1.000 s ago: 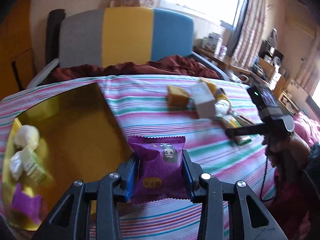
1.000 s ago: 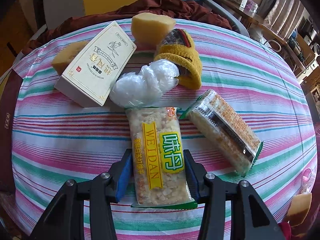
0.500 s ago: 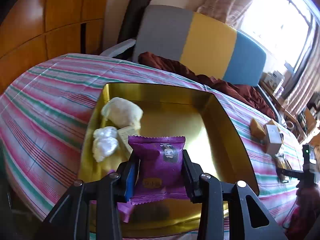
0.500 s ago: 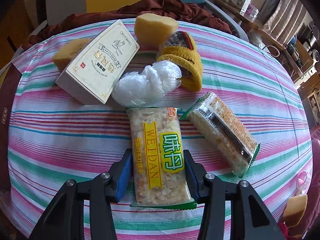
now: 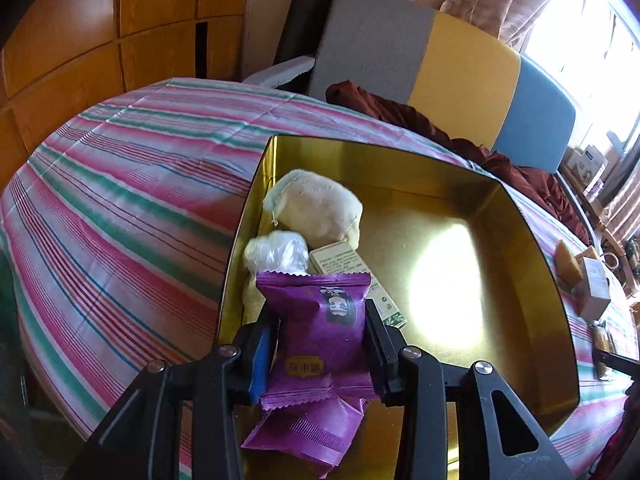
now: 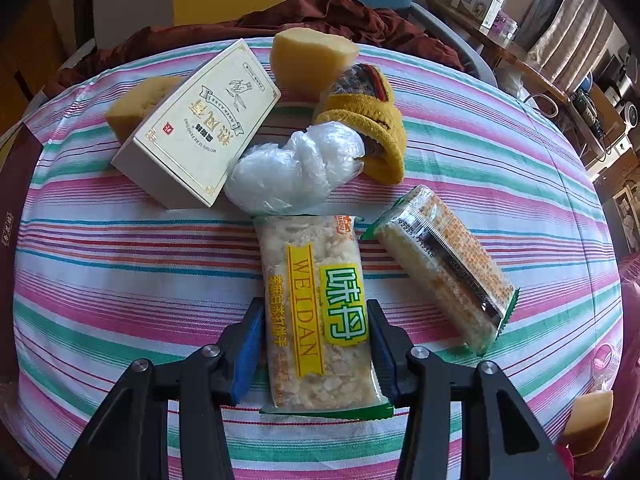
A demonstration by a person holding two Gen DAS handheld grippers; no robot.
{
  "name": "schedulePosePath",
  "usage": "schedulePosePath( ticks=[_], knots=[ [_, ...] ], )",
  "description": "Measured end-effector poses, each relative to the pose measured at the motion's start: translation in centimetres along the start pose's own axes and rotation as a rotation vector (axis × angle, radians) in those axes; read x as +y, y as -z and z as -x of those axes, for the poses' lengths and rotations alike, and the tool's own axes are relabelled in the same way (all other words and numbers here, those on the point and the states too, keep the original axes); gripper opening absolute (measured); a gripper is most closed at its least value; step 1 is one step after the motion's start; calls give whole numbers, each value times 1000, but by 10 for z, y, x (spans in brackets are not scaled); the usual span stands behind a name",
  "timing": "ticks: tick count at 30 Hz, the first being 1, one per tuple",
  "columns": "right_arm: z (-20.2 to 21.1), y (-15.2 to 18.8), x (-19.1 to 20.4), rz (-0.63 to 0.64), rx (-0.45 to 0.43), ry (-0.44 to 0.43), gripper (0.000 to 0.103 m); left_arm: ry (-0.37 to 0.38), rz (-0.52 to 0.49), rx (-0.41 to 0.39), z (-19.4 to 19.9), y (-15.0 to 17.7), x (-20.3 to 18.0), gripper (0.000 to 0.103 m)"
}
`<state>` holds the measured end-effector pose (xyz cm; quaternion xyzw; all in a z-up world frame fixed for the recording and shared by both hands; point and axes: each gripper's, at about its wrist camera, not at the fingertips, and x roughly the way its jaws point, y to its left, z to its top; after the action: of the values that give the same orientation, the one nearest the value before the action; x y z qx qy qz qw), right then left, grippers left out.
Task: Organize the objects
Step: 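Carry the purple packet into the gold tray and open the left gripper, then carry the WEIDAN bag into the gold tray and open the right gripper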
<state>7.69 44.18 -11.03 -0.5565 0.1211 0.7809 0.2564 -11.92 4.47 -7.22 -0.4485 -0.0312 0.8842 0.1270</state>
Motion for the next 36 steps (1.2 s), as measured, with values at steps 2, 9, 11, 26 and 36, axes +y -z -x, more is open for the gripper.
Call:
schedulePosePath(
  ticks=[2,9,11,26,36],
  knots=[
    [0,0,1,1,-1,2,49,2,-1,0,-3,1,0,41],
    [2,0,3,2,-1,3,49,-39,-25,-19,-1,2,-3,46],
    [2,0,2,1,-1,3,49,-45,-33,-28,2,4,-4,47],
    [2,-1,4,12,-2,12,48,-54,-64,-82,27,12,-13,55],
    [9,7,14,30,45,-47,47,-41,-113,-130,54,18,-20,57]
  ],
)
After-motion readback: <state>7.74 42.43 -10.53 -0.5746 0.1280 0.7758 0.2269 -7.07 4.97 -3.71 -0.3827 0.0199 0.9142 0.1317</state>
